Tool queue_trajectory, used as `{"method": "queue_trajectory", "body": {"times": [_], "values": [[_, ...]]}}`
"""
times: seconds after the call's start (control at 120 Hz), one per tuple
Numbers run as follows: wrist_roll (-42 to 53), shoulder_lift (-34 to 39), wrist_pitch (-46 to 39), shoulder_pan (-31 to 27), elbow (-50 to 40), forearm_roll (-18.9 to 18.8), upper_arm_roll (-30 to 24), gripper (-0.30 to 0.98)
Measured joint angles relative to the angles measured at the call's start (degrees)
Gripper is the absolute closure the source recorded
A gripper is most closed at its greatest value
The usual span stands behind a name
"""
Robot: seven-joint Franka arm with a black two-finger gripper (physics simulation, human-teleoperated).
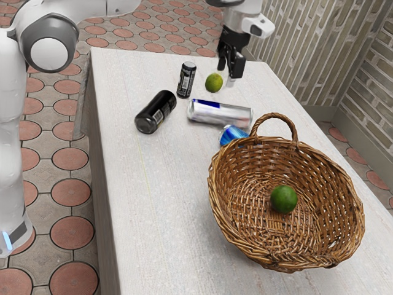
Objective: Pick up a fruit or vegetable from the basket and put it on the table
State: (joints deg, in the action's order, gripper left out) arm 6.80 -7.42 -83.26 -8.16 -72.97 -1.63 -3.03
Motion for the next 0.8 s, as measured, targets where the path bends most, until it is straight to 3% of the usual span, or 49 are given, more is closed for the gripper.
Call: {"method": "queue_trajectory", "body": {"times": [0.133, 0.208, 0.358, 0.592, 0.725, 0.8], "values": [[0.74, 0.12, -1.86, 0.17, 0.48, 0.62, 0.60, 0.00], [1.09, 2.87, -0.12, -0.36, 8.31, 1.71, 1.01, 0.00], [1.60, 5.88, 3.03, -5.48, 10.43, 2.52, -9.94, 0.00], [2.13, 5.61, 4.74, 2.86, 6.19, 2.66, -16.85, 0.00], [2.21, 5.11, 4.13, 7.99, 2.61, 2.13, -16.50, 0.00], [2.31, 4.87, 3.44, 7.94, 1.19, 1.58, -15.28, 0.00]]}}
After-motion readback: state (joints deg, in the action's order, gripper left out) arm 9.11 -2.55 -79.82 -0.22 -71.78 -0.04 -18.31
